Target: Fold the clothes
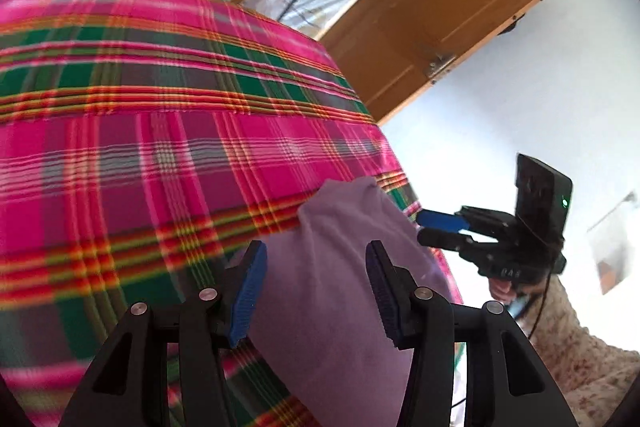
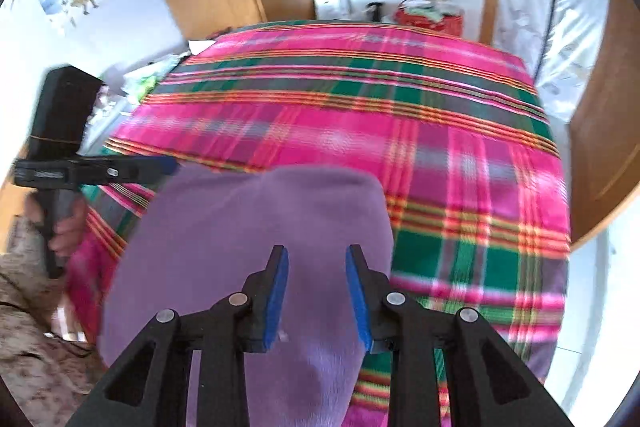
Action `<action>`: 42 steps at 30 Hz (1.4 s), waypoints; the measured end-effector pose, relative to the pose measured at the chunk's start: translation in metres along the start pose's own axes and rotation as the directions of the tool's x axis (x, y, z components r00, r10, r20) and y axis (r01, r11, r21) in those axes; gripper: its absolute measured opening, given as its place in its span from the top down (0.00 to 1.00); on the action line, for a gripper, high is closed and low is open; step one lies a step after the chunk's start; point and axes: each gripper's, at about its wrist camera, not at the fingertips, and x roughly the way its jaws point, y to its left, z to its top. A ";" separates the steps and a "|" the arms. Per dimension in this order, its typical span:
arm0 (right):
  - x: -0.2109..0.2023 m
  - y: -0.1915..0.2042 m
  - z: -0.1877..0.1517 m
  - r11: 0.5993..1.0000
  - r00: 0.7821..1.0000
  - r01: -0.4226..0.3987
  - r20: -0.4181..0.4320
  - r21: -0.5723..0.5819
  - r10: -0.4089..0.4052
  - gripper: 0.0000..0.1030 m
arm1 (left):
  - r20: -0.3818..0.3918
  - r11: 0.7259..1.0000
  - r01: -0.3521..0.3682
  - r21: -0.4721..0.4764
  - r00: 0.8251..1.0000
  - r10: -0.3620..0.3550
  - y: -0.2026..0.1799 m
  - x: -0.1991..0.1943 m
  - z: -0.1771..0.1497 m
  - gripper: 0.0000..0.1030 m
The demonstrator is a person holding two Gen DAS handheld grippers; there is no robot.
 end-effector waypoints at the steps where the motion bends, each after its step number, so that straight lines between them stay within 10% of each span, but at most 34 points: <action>1: -0.001 0.003 -0.007 1.000 1.000 0.028 0.009 -0.004 -0.028 0.70 | -0.002 1.000 -0.012 0.009 1.000 0.012 -0.005 0.000 -0.005 0.48; 12: -0.034 0.018 -0.059 0.978 0.967 0.208 0.142 0.022 -0.209 0.70 | -0.023 0.992 -0.126 0.014 0.992 0.126 -0.026 -0.008 -0.053 0.48; 21: -0.002 0.061 -0.056 0.973 0.977 0.177 0.149 -0.146 -0.155 0.75 | -0.021 0.987 -0.156 -0.031 0.988 0.155 -0.032 -0.011 -0.069 0.48; 42: -0.010 0.045 -0.057 0.987 0.969 0.159 0.192 -0.010 -0.154 1.00 | -0.030 0.982 -0.163 -0.094 0.986 0.161 -0.032 -0.016 -0.087 0.48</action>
